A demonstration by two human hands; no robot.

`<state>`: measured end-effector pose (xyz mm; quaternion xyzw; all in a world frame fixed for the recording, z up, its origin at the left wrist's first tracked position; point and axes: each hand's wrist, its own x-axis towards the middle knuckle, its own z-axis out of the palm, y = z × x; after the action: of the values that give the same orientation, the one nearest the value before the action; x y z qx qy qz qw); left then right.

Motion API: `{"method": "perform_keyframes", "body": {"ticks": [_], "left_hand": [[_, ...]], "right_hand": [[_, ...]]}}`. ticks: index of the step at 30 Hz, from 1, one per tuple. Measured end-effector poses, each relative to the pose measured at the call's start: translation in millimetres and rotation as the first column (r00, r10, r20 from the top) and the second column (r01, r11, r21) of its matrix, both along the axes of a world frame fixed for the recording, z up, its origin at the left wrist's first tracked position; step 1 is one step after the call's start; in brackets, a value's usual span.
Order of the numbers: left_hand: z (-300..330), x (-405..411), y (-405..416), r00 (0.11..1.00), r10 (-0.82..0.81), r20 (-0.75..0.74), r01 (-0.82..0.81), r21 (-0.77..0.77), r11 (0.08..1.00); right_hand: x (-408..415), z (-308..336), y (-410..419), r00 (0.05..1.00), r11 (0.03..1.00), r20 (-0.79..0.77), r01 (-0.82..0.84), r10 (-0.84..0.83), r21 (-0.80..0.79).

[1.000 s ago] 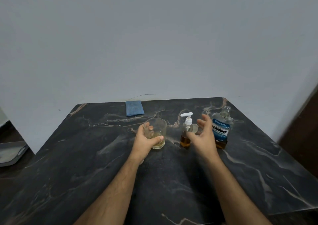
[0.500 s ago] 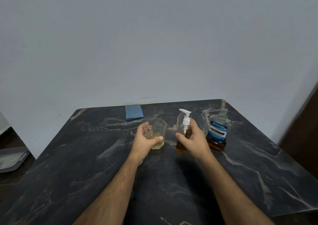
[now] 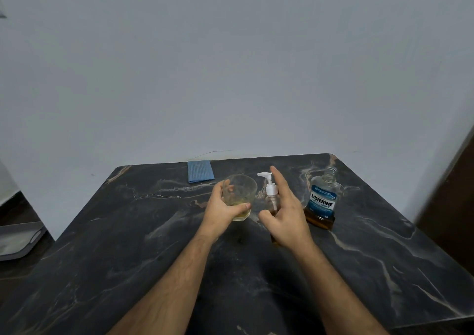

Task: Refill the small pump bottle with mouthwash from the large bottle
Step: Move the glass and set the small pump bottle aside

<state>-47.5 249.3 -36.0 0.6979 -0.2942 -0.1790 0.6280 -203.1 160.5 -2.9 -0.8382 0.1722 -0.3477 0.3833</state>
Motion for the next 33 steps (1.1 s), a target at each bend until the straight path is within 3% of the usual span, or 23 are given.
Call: {"method": "perform_keyframes", "body": {"ticks": [9,33], "left_hand": [[6.1,-5.9,-0.7,1.000,-0.013,0.014,0.013,0.013,1.000],[6.5,-11.4,1.3,0.999,-0.041,-0.009,0.041,-0.041,0.998]], "right_hand": [[5.0,2.3,5.0,0.995,0.998,-0.099,0.009,-0.014,-0.057],[5.6,8.6,2.7,0.994,1.000,-0.111,-0.018,0.019,0.010]]}}
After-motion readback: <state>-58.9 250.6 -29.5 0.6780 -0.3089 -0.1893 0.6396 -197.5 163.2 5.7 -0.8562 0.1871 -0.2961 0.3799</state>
